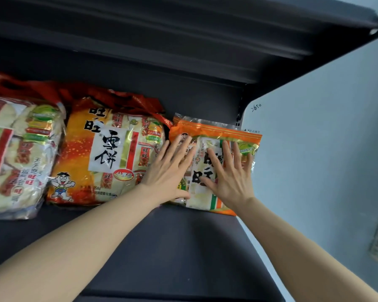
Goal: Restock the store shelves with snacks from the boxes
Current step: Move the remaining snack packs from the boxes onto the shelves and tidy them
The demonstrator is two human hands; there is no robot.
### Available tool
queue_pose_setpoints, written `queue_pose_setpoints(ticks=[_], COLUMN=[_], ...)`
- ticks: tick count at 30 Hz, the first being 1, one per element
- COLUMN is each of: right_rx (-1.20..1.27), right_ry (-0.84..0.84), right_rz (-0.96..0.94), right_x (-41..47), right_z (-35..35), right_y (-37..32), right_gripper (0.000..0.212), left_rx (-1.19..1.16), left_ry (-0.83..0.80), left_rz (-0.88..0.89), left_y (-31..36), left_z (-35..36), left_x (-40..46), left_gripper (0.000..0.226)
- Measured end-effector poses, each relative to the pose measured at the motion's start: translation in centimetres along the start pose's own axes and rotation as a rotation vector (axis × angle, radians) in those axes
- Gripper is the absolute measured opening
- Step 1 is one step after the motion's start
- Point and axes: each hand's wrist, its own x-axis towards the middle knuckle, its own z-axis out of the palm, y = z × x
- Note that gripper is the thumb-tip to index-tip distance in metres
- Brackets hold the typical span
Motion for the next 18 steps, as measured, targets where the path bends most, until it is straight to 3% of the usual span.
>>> queue_pose_setpoints(ticks=[9,14,18], right_rx=[0.102,0.08,0.083], right_ry=[0.034,-0.072,-0.198], right_rz=[-0.068,-0.173,-0.118], right_x=[3.0,4.4,4.2], right_z=[-6.7,-7.4,-6.3], right_y=[-10.5,-18.1,-21.3], right_gripper=[0.075,0.086,0.099], left_rx=[-0.178,-0.153,-0.087], left_ry=[-0.054,-0.22,-0.195], left_rz=[-0.103,-0.043,0.021], left_y=[-12.2,-19.5,-20.1], left_z=[-3.5,-2.3,-0.7], left_x=[-5.9,-9.9,-10.2], left_gripper=[0.143,0.144,0.147])
